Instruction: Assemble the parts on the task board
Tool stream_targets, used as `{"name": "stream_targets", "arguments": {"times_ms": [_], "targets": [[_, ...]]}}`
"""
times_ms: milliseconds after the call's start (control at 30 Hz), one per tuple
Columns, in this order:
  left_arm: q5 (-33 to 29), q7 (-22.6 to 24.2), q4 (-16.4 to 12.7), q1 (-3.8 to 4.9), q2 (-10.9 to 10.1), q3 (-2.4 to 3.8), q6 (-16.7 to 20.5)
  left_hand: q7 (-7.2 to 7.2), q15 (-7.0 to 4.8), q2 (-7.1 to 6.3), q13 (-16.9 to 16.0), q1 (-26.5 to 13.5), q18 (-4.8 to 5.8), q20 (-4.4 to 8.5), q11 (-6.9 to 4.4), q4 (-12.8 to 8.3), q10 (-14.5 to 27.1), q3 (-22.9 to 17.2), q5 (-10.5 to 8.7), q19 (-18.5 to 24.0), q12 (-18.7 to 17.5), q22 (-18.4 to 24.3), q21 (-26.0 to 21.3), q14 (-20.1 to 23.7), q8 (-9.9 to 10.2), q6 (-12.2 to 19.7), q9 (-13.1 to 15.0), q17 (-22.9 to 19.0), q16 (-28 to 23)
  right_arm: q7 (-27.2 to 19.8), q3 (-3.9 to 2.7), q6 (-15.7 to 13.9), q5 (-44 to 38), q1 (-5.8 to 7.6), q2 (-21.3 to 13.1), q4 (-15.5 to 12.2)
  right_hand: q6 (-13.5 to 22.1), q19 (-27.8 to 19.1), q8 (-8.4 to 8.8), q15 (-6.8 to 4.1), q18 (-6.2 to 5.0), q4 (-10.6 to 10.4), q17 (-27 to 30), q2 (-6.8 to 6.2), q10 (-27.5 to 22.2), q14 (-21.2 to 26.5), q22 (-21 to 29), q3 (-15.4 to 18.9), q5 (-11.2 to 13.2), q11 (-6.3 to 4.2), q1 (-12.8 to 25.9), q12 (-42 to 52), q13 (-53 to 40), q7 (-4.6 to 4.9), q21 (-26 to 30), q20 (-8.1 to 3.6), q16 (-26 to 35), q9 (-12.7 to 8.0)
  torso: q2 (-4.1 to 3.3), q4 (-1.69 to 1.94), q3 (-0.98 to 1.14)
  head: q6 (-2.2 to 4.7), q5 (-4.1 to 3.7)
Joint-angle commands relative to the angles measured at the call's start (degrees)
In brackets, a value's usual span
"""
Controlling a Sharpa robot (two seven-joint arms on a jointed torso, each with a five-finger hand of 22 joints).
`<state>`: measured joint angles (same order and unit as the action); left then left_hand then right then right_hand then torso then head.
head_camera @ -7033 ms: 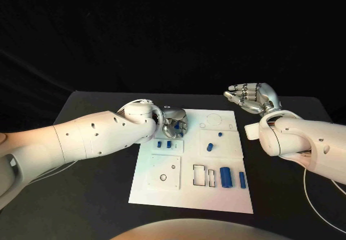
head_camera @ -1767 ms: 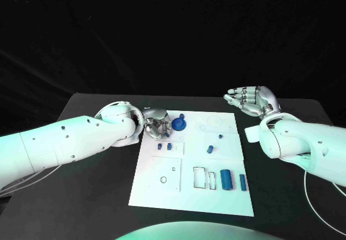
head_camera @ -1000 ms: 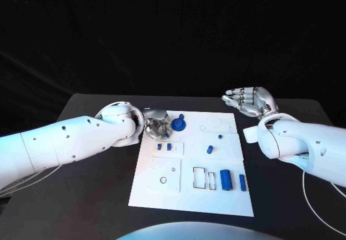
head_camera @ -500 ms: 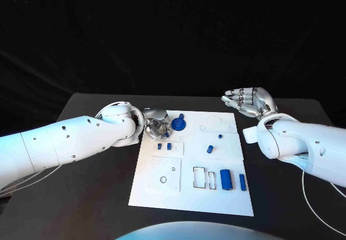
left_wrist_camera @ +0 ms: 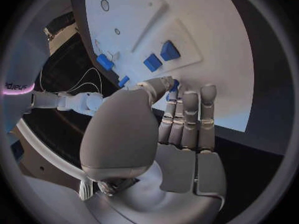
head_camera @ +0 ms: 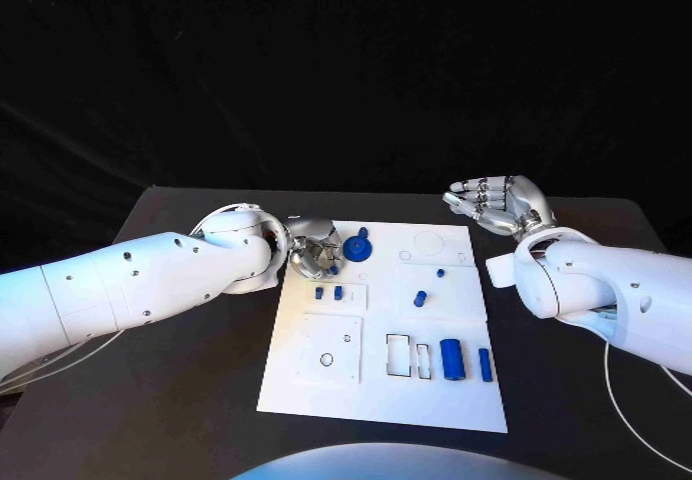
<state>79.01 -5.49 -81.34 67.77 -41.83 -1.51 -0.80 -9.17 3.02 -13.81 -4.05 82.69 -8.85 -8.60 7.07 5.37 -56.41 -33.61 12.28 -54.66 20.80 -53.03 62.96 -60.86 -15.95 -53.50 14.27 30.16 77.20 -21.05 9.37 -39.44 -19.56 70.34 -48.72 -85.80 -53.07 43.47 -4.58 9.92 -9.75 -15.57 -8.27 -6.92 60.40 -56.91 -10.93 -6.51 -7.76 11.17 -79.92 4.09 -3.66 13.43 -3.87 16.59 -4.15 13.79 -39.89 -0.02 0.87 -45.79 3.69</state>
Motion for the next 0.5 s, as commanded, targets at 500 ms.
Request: {"name": "stream_targets", "arguments": {"times_ms": [500], "targets": [[-0.31,0.64,-0.3,-0.02,-0.18,0.02,0.67,0.04,0.84,-1.24,0.07,-1.43,-1.14,-0.74,0.86,0.36,3.0,0.76,-0.1,2.1,-1.55,1.8,-2.11,2.77,1.64,1.22,-0.61,-3.58,-1.05,-0.01,-0.01,1.03,-0.36,-0.09,-0.09,-0.04,-0.33,0.06,0.11,-0.21,-0.59,-0.13,0.17,0.14,0.33,-0.07,0.15,0.4,0.27,0.01,0.31,-0.21,0.02,1.04,-0.14,-0.17,0.3,-0.14,-0.01,-0.01,0.02,0.0,-0.02]]}}
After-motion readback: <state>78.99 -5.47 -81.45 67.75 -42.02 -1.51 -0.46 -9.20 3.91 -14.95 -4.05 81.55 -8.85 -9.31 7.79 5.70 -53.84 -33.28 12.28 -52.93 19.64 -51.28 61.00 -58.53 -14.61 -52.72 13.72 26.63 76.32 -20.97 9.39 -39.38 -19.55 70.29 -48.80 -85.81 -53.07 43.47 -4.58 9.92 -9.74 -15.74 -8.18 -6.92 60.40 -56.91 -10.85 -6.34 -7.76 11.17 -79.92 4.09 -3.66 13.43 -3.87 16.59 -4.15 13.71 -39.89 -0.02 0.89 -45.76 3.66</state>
